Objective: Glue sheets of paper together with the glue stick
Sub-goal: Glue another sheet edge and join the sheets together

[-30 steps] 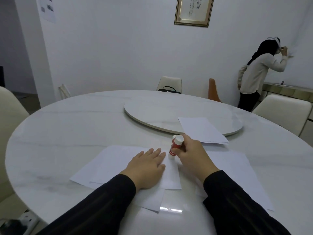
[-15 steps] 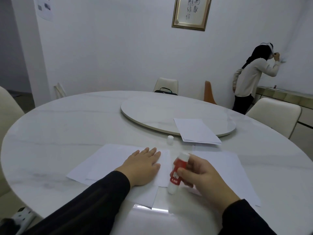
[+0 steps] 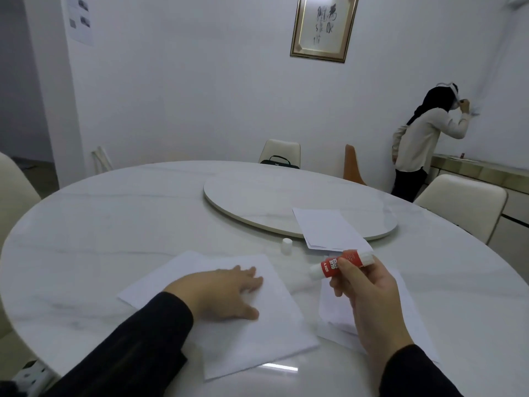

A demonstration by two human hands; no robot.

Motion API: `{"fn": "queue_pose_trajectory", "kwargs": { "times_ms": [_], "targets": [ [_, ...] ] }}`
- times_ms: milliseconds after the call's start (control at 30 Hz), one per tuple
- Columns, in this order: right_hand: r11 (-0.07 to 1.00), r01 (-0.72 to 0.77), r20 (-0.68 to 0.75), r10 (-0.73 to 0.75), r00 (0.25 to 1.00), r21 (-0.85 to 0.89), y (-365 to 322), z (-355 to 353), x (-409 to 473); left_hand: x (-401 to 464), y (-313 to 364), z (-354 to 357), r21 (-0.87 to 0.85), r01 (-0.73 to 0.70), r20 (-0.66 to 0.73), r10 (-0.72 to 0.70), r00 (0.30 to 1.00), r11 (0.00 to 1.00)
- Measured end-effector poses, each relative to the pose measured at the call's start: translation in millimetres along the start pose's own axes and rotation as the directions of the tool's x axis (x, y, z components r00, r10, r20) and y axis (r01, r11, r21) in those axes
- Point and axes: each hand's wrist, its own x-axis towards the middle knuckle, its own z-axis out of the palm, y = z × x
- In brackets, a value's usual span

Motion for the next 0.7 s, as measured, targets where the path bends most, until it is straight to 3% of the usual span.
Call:
{"fn": "queue_pose_trajectory", "kwargs": {
  "times_ms": [100,200,400,700],
  "targets": [
    [0.994,0.058,0.0,-0.059,0.998,-0.088,-3,7,3,7,-4,1,-0.237,-0.017,-0.147,-0.019,0.989,0.971],
    [0.952,0.119,0.079,-0.101,0.992,-0.281,-11,27,16,16,3,13,-0.138,-0.016,-0.285,-0.024,0.958,0.99],
    [0.792,0.151,0.25,0.003,0.968,-0.592,9,71,52,22,4,25,0.054,-0.034,-0.234,0.046,0.971,0.998],
    [0.666,0.257,0.369,0.029,0.929,-0.7,26,69,56,27,1,23,0.045,-0.027,-0.202,0.036,0.979,0.999]
  ]
}}
